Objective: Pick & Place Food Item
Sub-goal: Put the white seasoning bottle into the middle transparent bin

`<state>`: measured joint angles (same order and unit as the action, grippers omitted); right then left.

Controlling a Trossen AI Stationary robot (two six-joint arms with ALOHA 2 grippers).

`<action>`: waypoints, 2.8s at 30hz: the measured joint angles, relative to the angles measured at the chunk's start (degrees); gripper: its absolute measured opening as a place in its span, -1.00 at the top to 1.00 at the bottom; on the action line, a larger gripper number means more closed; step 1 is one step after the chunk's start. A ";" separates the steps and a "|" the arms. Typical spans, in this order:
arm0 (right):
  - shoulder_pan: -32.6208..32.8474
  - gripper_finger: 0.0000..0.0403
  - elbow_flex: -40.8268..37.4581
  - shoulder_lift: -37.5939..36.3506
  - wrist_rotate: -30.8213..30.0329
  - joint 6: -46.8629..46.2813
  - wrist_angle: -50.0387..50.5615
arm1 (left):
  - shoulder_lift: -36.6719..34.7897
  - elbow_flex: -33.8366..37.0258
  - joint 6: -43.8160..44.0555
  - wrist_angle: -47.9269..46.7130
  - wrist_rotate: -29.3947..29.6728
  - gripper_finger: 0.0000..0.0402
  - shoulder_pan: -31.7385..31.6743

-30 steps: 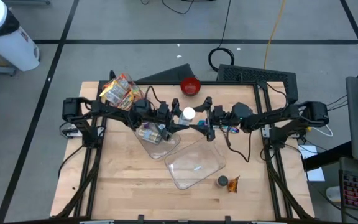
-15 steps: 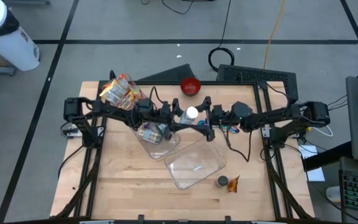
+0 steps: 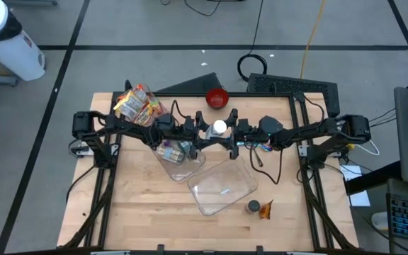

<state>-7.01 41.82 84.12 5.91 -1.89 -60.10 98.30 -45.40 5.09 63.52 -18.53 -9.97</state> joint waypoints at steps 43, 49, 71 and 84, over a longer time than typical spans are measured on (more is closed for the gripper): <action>0.68 0.07 1.70 -6.02 -0.15 -1.99 31.53 | -1.82 -50.06 -15.18 -103.51 10.37 -0.75 0.50; 0.74 0.07 1.70 -6.05 0.00 -1.97 31.69 | -1.16 -50.06 -15.05 -102.32 7.20 -0.72 1.15; 0.74 0.07 1.70 -6.05 -0.11 -1.97 32.86 | 1.92 -50.06 -10.84 -98.15 3.55 -0.24 0.54; 0.76 0.07 1.62 -5.99 0.04 -1.25 33.10 | 2.10 -50.13 -11.79 -99.24 5.30 -0.04 0.81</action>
<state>-6.24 43.44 78.13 5.95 -3.14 -27.00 100.41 -95.53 -6.70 -35.72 -13.22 -9.15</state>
